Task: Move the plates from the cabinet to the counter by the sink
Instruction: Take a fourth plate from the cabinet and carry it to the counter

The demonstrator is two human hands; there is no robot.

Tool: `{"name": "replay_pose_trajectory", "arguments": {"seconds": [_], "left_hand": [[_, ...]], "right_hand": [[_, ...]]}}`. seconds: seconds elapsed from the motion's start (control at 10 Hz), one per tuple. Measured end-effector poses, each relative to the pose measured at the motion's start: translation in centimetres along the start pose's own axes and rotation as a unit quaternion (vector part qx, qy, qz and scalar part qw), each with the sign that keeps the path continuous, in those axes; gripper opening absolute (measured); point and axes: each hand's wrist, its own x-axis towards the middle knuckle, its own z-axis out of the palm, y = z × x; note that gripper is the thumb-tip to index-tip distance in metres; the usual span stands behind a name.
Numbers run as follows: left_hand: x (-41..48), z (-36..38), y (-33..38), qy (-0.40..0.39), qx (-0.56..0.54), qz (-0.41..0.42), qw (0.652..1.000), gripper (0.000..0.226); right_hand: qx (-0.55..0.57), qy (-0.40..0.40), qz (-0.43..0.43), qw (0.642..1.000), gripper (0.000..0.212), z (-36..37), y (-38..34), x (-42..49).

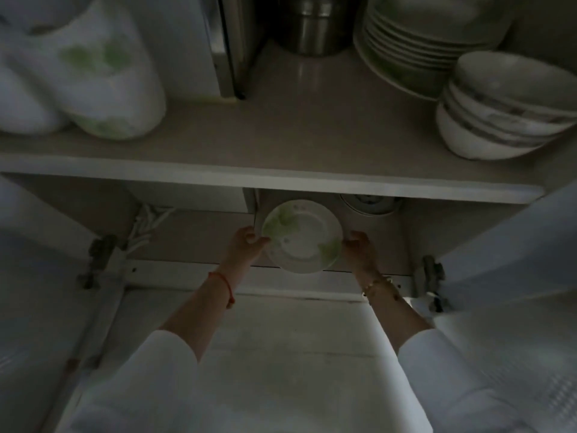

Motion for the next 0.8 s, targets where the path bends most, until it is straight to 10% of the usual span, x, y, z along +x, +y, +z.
{"name": "replay_pose_trajectory", "arguments": {"seconds": [0.4, 0.6, 0.8], "left_hand": [[2.9, 2.1, 0.2, -0.029, 0.103, 0.077, 0.991, 0.063], [3.0, 2.3, -1.9, 0.020, 0.091, 0.077, 0.993, 0.023], [-0.7, -0.3, -2.4, 0.010, 0.043, 0.057, 0.997, 0.053]], "right_hand": [[-0.116, 0.010, -0.101, 0.988, 0.041, 2.3, 1.2, 4.5], [-0.005, 0.018, -0.064, 0.998, 0.034, 2.3, 2.1, 3.4], [0.038, -0.004, -0.056, 0.998, 0.030, 1.6, 2.2, -0.4]]}}
